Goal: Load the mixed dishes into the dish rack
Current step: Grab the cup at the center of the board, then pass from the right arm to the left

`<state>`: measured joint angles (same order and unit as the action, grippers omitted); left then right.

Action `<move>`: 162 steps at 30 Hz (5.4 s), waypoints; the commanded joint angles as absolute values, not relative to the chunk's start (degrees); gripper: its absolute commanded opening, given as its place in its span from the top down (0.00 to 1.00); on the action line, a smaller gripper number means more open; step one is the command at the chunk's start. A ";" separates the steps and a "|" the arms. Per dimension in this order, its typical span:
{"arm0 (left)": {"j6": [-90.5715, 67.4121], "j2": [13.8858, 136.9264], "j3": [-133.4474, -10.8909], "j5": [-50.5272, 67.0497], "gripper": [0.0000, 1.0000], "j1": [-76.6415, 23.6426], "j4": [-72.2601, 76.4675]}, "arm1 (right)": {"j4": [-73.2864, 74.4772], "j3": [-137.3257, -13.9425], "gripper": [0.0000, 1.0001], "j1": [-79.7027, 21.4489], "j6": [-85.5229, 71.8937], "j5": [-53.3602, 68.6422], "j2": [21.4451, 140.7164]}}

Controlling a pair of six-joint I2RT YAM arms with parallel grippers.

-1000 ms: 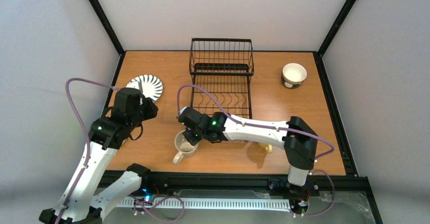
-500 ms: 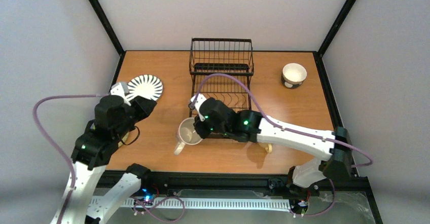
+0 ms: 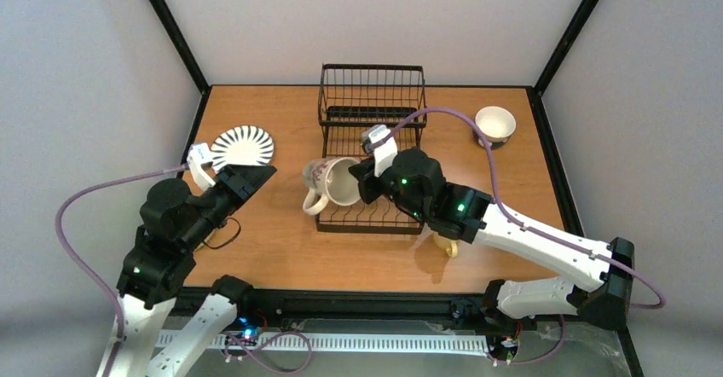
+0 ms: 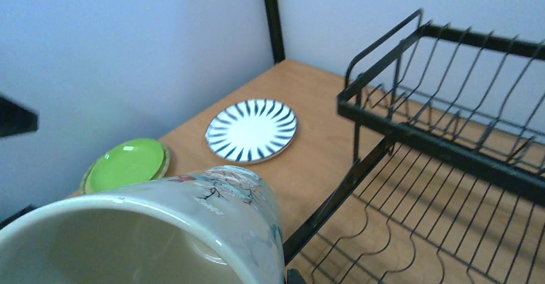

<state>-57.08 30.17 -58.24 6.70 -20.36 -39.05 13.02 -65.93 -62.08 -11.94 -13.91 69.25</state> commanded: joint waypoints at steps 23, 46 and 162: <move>-67.65 35.09 -54.06 26.70 0.08 -20.65 -27.33 | -30.59 -57.57 0.98 -54.20 -9.21 -2.66 66.42; -73.79 39.10 -47.15 36.17 0.05 -20.65 -6.52 | -37.98 -54.15 0.98 -44.71 -22.43 15.29 68.86; -78.34 47.52 -44.56 47.63 0.75 -20.61 19.12 | -17.88 -72.03 0.98 -45.09 -3.45 45.25 89.25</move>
<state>-84.73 46.76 -41.01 42.85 -19.00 15.38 -24.49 -71.81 -38.68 -5.41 40.16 87.90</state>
